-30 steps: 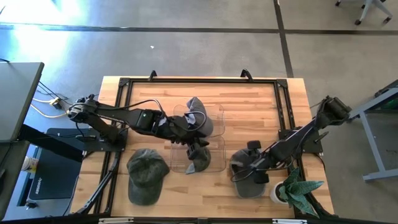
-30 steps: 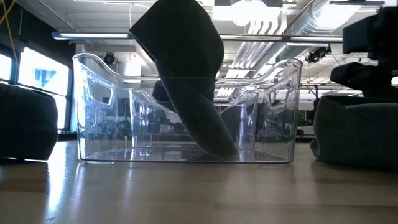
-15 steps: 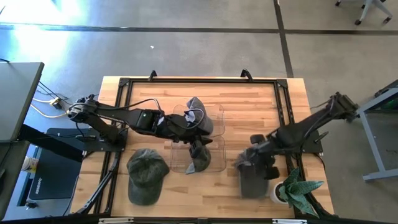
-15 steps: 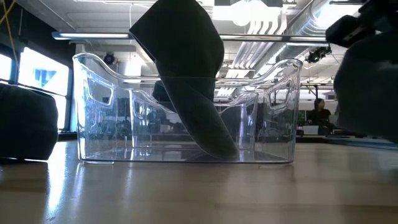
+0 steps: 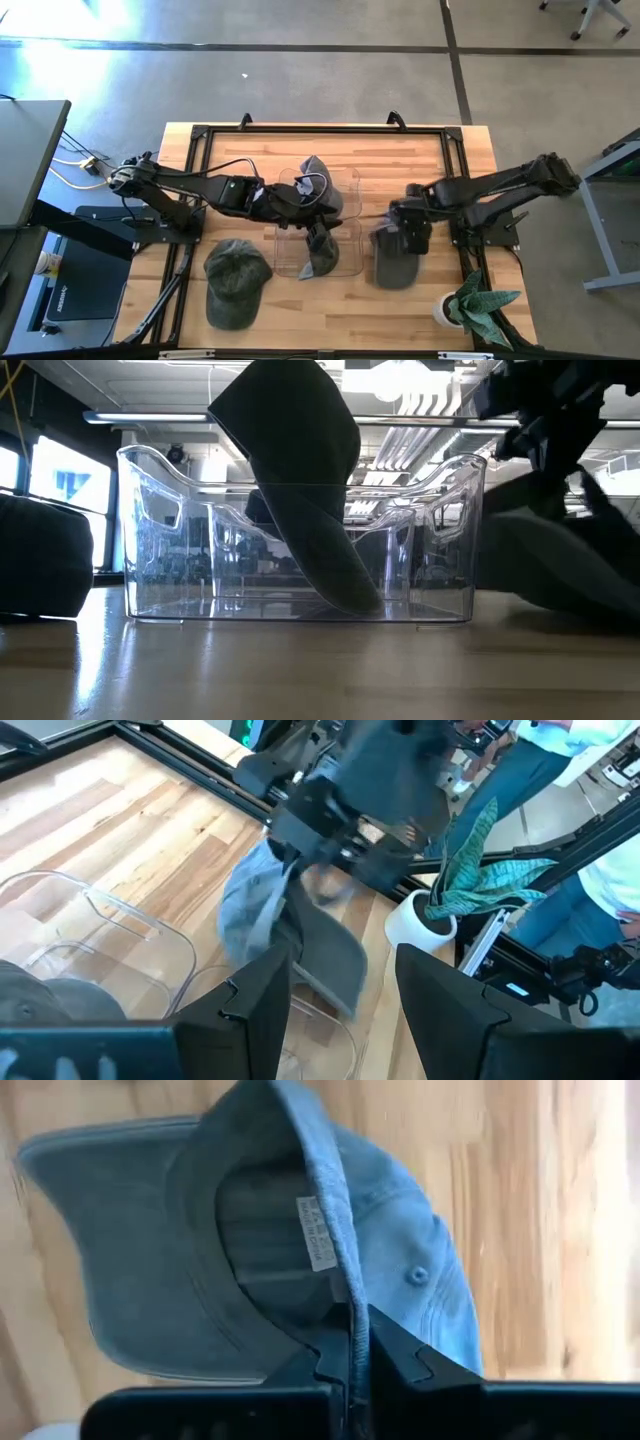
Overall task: Pick & Place hat
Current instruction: Put the gray cap into the top transparent bin
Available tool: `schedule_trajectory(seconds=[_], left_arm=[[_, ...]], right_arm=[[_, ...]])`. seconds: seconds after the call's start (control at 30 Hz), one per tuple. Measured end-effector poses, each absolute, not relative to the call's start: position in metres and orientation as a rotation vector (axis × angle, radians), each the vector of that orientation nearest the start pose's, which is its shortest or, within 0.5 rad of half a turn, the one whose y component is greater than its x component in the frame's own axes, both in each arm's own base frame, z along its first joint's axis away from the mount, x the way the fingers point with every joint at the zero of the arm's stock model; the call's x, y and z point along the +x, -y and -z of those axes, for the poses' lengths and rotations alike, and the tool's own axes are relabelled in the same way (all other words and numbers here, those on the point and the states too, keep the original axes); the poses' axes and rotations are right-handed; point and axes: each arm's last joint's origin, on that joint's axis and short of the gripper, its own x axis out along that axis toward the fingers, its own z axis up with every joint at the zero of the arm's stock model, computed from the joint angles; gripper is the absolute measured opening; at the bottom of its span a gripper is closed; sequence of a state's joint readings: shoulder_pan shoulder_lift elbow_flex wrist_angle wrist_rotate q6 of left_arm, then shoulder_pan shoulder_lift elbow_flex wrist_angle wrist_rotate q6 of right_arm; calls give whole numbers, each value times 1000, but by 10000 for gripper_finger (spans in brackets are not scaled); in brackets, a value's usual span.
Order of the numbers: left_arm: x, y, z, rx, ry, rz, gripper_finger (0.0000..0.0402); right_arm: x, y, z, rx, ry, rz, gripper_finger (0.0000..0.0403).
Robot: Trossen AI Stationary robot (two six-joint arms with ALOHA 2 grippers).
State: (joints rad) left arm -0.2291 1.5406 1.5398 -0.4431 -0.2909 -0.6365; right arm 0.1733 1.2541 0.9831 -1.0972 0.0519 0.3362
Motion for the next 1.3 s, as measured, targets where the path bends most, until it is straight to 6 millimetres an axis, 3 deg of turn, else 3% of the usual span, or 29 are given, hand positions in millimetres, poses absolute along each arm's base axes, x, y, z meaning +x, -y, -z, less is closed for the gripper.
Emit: schedule_trajectory(seconds=[0.2,0.37,0.6,0.87,1.07,1.17,1.3], left_arm=[[336,70,-386,-511,-393,-194,174],[336,70,-386,-508,-393,-193,174],[336,70,-386,-493,-395,-190,174],[336,70,-386,-406,-401,-172,174],[336,70,-386,-369,-409,-150,174],[336,71,-386,-354,-414,-134,174],[336,71,-386,-331,-415,-130,174]], right_arm=[[199,-3,-255,371,-1426,336,25],[176,31,-259,669,-1471,686,8],[138,60,-279,980,-1252,894,20],[110,37,-264,1286,-1255,819,18],[107,27,-250,1321,-1347,663,132],[111,28,-261,1315,-1330,569,187],[123,35,-280,1141,-1254,544,210]])
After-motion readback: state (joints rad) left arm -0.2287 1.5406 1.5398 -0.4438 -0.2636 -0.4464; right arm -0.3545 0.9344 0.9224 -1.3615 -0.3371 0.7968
